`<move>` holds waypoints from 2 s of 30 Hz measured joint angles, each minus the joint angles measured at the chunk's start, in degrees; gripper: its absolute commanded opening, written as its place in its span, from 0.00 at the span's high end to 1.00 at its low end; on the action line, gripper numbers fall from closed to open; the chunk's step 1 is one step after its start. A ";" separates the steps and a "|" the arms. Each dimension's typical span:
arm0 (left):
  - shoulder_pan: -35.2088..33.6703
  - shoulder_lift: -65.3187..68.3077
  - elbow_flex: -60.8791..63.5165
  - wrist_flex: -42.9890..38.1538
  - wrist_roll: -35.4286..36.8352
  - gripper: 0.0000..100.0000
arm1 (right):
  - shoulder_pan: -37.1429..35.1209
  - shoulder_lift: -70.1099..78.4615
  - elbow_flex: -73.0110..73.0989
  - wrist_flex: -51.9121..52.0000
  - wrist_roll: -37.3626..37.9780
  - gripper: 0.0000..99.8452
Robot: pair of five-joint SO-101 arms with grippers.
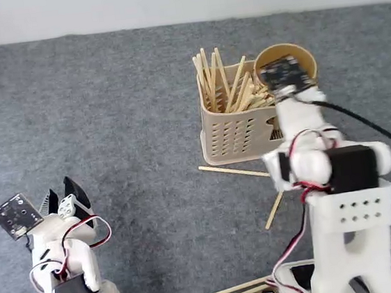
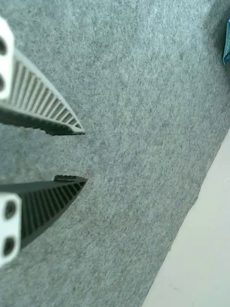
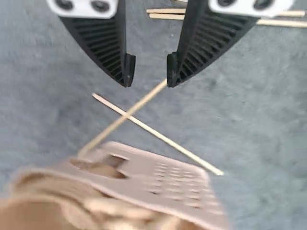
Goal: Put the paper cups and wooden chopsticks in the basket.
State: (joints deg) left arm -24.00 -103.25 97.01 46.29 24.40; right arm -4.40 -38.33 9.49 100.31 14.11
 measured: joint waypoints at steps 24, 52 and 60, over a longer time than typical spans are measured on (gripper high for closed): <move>0.00 0.00 0.00 0.00 0.00 0.86 | 13.54 0.62 45.98 -44.22 -35.69 0.88; 0.00 0.00 0.00 0.00 0.00 0.86 | 12.48 21.89 47.03 -59.78 -43.34 0.74; 0.00 0.00 0.00 0.00 0.00 0.86 | 12.57 29.71 40.44 -59.69 -44.84 0.74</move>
State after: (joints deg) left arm -24.00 -103.25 97.01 46.29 24.40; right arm 8.18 -8.62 49.93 40.62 -30.73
